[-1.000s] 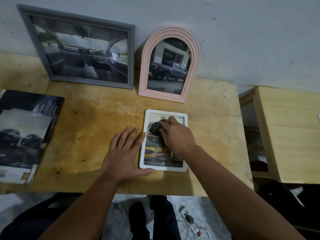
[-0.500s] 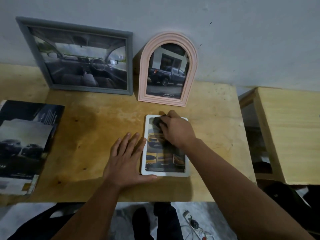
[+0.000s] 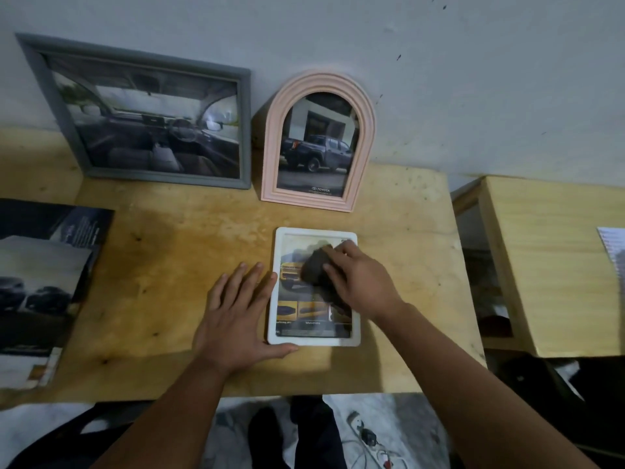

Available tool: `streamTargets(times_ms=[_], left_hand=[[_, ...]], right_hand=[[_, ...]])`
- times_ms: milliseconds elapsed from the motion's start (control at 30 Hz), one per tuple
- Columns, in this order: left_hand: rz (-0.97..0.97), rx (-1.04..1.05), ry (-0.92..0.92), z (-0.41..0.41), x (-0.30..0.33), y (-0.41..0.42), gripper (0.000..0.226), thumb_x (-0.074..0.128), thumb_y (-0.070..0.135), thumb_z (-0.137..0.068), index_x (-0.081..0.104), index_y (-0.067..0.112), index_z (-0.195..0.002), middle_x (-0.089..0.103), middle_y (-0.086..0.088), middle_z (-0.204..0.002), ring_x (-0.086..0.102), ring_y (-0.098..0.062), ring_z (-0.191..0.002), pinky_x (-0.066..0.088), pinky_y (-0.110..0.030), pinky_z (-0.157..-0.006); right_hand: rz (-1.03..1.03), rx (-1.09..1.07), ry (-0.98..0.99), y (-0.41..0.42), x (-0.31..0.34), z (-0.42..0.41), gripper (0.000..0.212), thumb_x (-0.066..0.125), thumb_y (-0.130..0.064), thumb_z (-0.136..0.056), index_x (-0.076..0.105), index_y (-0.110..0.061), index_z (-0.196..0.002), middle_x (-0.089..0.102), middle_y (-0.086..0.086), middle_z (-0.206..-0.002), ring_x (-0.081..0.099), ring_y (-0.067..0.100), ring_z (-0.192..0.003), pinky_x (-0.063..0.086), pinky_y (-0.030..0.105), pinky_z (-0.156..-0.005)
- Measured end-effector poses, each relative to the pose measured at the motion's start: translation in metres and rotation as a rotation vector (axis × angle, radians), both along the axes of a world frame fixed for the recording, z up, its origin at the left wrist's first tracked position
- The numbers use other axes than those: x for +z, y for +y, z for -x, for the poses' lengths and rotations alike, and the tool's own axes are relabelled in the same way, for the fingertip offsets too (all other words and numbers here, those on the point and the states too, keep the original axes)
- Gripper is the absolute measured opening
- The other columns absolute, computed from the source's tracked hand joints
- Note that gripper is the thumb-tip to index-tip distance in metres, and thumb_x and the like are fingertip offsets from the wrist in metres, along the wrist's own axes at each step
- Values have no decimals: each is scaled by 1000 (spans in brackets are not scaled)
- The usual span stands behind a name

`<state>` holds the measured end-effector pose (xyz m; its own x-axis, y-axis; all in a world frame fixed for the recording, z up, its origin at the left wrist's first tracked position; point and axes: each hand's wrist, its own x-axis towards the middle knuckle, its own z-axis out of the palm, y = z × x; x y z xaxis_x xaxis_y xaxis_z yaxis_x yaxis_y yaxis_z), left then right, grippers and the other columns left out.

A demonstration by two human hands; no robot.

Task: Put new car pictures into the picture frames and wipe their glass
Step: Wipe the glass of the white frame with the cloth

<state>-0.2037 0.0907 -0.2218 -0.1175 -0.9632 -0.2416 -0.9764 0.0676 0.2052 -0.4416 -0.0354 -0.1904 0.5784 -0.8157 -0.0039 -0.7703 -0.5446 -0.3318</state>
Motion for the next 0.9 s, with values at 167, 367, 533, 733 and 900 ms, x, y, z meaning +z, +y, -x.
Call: streamTargets(times_ms=[167,367,533,733,900], left_hand=[[27,-1,-12,0,-1,2,131,30,107,-63,17,24,-164,10,-4,-173,2,-28,-160,15,-57,-125],[28,1,-22,-1,-3,3,130,27,107,-63,14,26,-164,8,-3,-173,-1,-27,-160,13,-56,-126],[21,1,-26,0,-1,3,131,26,108,-63,12,26,-164,6,-3,-173,-4,-27,-160,12,-56,-126],[45,0,-19,-2,-1,5,131,28,107,-64,14,25,-164,9,-3,-173,-1,-26,-160,13,-56,-126],[49,3,-22,-2,-3,5,129,26,107,-64,13,26,-164,8,-2,-173,-1,-27,-160,13,-56,-126]], right_hand=[[66,-77,131,9,-14,-16,29,48,-32,-105,66,-18,-122,58,3,-109,64,28,-82,52,38,-54],[-97,279,157,81,-4,15,34,51,-35,-98,67,-21,-125,59,0,-113,67,23,-78,52,33,-51],[-55,132,76,15,17,-1,39,46,-38,-102,63,-25,-135,59,5,-119,67,32,-84,57,39,-66],[33,-97,196,13,-6,-28,29,50,-31,-102,66,-17,-121,58,6,-117,67,33,-80,54,40,-58],[-229,249,84,88,0,5,42,43,-39,-100,69,-21,-128,59,3,-117,69,29,-84,59,40,-61]])
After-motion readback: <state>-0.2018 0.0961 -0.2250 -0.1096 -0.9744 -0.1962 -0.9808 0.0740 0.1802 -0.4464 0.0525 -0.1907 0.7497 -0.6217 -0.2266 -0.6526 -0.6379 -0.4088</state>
